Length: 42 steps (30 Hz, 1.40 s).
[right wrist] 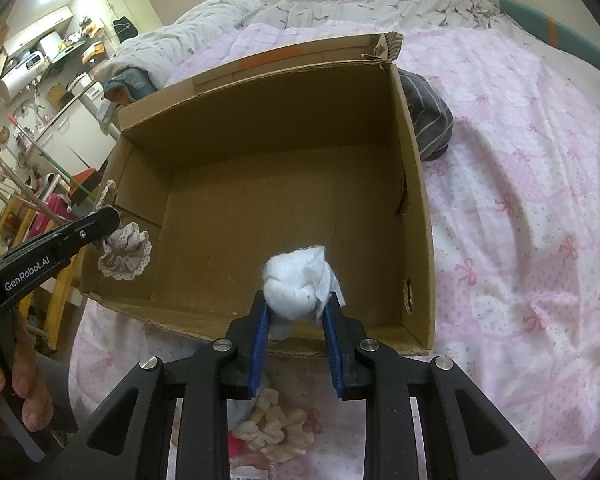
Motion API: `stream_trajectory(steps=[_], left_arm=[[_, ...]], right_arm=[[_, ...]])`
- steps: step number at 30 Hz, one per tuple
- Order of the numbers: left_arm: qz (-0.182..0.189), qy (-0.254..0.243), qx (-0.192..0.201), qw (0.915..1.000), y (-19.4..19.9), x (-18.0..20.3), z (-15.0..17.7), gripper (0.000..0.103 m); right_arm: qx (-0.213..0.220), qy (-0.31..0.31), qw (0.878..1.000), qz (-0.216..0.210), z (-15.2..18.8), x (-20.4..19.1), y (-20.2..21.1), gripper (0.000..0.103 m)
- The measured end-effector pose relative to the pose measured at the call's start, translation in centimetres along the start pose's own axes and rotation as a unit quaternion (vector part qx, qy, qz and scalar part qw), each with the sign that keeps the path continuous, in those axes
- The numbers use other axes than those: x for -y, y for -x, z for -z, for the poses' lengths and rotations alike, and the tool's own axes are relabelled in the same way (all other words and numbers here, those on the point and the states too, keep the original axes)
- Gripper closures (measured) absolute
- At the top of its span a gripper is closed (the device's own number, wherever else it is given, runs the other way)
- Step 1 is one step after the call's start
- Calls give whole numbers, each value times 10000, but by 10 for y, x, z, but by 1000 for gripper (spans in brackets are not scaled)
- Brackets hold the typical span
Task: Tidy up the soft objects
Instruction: 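Carry the scrunchie into the box with the left tool while the right tool drops the sock in, then raise both open tools out of the box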
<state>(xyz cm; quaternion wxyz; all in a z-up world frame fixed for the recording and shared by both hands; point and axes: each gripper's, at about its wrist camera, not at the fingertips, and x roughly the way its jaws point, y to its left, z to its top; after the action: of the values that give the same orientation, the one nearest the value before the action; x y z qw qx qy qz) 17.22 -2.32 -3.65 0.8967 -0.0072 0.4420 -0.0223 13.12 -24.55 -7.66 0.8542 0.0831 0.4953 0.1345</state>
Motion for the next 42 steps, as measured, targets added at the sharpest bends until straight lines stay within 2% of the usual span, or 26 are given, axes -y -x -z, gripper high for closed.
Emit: stream_trajectory(steps=[6, 9, 13, 14, 17, 18, 19, 20, 22, 24, 29, 42], left_arm=[[-100, 74, -6, 9999, -1, -3, 0, 89], [-127, 97, -21, 9999, -2, -4, 0, 79], [-79, 144, -73, 9998, -2, -5, -1, 41], [-37, 205, -38, 9998, 0, -6, -1, 40], [-9, 219, 60, 9997, 4, -6, -2, 40], [-24, 206, 81, 9998, 5, -6, -2, 40], [-37, 188, 108, 9998, 6, -6, -3, 40], [-39, 178, 121, 9998, 7, -5, -3, 40], [-36, 172, 146, 9997, 9, -4, -4, 40], [-42, 155, 172, 9997, 10, -4, -3, 40], [-63, 93, 223, 9997, 13, -2, -4, 40], [-6, 132, 291, 9995, 40, -7, -1, 40]], right_arm=[[3, 0, 10000, 5, 0, -1, 0, 76], [3, -20, 10000, -14, -1, 0, 0, 76], [28, -114, 9999, -65, -3, 3, 0, 74], [43, -136, 9999, -67, -3, 4, 1, 72], [110, -193, 9997, -143, -4, 5, 3, 67], [148, -208, 9996, -155, -5, 5, 5, 62], [215, -231, 9994, -167, -5, 5, 7, 45], [308, -247, 9990, -198, -6, 5, 9, 36], [359, -237, 9987, -271, -7, 4, 12, 36], [360, -229, 9987, -277, -8, 4, 13, 30], [654, -173, 9974, -230, -9, 2, 23, 0], [1150, -426, 9922, -244, -6, 11, 54, 0]])
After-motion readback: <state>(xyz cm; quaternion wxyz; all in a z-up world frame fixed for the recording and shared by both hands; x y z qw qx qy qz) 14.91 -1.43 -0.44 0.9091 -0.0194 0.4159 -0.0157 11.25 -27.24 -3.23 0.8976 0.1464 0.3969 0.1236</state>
